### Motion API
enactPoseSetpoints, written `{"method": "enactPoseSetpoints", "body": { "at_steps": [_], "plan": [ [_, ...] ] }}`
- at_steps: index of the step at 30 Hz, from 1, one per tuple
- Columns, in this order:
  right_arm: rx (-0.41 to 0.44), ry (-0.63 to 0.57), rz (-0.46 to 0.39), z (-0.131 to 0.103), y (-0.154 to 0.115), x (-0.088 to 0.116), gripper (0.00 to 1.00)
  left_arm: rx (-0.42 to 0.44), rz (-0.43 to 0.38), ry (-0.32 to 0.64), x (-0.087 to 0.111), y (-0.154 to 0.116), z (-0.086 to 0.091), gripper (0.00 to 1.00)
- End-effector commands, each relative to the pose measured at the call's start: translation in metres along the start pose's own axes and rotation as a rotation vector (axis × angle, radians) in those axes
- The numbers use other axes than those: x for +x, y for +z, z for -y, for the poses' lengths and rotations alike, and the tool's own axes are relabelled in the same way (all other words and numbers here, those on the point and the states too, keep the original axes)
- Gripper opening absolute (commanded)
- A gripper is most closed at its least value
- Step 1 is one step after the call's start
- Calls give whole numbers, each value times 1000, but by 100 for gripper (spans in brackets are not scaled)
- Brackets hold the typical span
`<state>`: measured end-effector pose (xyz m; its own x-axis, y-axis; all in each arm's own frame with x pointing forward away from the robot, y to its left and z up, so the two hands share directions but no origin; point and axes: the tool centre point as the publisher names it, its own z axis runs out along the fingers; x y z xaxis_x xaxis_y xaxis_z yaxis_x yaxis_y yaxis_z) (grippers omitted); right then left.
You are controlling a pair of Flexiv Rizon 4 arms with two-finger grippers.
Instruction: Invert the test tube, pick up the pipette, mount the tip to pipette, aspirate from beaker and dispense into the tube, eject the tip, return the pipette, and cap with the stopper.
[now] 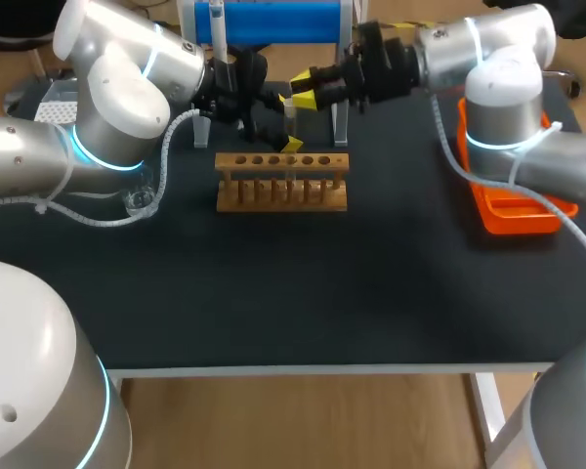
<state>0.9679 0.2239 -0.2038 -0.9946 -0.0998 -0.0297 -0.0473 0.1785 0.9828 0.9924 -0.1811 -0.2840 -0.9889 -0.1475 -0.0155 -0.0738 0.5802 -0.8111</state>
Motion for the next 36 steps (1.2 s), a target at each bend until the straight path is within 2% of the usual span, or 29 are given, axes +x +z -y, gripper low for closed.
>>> {"method": "enactPoseSetpoints", "body": {
  "at_steps": [1,12,27,36],
  "plan": [
    [-21,-1,-20,3,1,-5,0,-2,1,-1,0,0,1,100],
    [-136,13,-90,5,3,-10,0,-2,1,-1,0,0,1,100],
    [-157,76,-138,6,13,-13,0,-2,1,-1,0,0,1,100],
    [-146,110,-132,19,19,-12,0,-2,1,-1,0,0,1,100]
  ]
}}
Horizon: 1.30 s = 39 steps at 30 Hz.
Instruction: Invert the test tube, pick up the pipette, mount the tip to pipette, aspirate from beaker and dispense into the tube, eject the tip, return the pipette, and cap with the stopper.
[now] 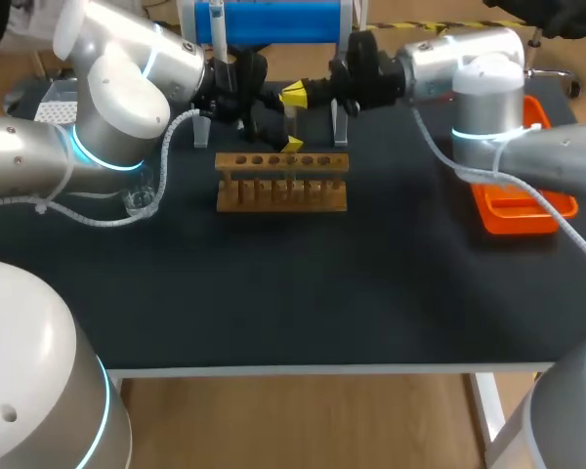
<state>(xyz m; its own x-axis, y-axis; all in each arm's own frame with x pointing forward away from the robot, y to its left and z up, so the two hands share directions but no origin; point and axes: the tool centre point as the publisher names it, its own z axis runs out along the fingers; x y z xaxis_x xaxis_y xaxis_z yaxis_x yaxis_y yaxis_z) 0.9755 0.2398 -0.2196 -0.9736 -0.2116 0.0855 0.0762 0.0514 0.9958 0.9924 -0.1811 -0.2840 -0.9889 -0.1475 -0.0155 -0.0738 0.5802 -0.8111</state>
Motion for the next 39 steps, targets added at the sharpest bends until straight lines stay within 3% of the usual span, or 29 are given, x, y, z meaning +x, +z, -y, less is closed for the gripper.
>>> {"method": "enactPoseSetpoints", "body": {
  "at_steps": [1,18,28,33,34,35,36,39],
  "plan": [
    [1,12,-3,7,0,-4,0,-2,1,-1,0,0,1,100],
    [5,59,13,26,1,-3,0,-2,1,-1,0,0,1,100],
    [-41,-5,15,-19,-2,-2,0,-2,1,-1,0,0,1,100],
    [-13,-51,37,-34,-7,3,0,-2,1,-1,0,0,1,100],
    [-6,-54,42,-35,-7,3,18,-2,1,-1,0,0,1,100],
    [23,-72,58,-36,-9,4,48,-2,1,-1,0,0,1,100],
    [53,-94,75,-37,-10,5,100,-2,1,-1,0,0,1,100],
    [146,-151,112,-39,-16,8,100,-2,1,-1,0,0,1,100]
  ]
}}
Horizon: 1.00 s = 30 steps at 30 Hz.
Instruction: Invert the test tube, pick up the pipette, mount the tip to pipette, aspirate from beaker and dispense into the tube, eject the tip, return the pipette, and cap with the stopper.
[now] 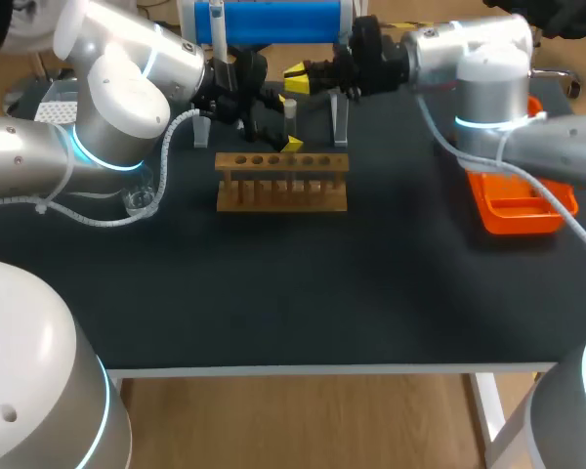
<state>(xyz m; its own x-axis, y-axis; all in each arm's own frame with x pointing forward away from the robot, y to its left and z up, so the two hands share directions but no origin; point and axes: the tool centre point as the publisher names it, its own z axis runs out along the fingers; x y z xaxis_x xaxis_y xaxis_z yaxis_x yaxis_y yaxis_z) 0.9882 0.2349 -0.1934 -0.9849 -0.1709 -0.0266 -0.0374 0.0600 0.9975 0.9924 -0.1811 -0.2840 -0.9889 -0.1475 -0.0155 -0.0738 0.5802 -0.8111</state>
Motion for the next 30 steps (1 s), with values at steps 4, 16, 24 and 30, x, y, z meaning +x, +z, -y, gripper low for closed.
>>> {"method": "enactPoseSetpoints", "body": {
  "at_steps": [4,16,24,30],
  "plan": [
    [265,-77,136,-8,-21,18,100,-2,1,-1,0,0,1,100],
    [457,26,221,45,-76,31,100,-2,1,-1,0,0,1,100],
    [531,59,248,73,-89,34,100,-2,1,-1,0,0,1,100],
    [531,59,248,73,-89,34,100,-2,1,-1,0,0,1,100]
  ]
}}
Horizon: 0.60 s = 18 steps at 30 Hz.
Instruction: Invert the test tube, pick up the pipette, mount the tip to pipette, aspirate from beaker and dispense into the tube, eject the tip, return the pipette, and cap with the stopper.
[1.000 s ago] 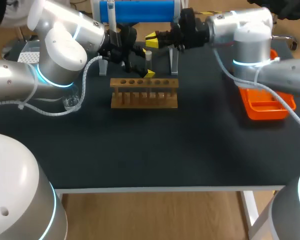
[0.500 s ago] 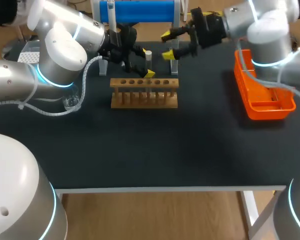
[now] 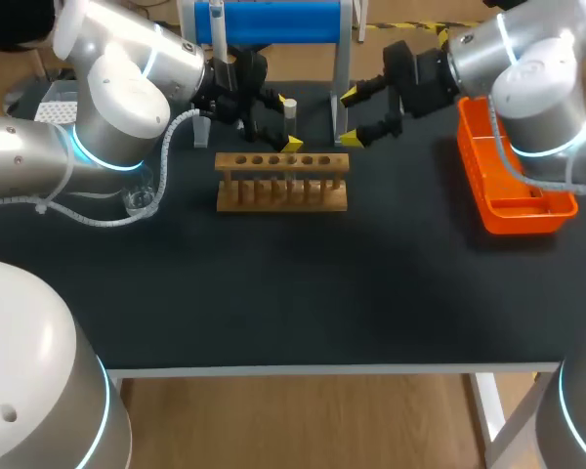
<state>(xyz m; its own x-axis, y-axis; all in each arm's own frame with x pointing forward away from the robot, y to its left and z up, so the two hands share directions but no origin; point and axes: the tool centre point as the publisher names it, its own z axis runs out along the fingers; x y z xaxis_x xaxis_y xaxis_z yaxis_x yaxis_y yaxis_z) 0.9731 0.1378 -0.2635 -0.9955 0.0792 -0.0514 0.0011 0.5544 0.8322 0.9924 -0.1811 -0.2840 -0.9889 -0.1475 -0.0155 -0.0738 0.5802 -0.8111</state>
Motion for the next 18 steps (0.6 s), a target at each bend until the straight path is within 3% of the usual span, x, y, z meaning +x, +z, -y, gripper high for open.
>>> {"method": "enactPoseSetpoints", "body": {
  "at_steps": [1,7,18],
  "plan": [
    [4,1,0,-1,-2,1,100,-2,1,-1,0,0,1,100],
    [4,1,0,-1,-2,1,100,-10,9,-13,3,-2,-4,100],
    [4,1,0,-1,-2,1,100,4,123,-79,25,-34,-23,100]
  ]
}}
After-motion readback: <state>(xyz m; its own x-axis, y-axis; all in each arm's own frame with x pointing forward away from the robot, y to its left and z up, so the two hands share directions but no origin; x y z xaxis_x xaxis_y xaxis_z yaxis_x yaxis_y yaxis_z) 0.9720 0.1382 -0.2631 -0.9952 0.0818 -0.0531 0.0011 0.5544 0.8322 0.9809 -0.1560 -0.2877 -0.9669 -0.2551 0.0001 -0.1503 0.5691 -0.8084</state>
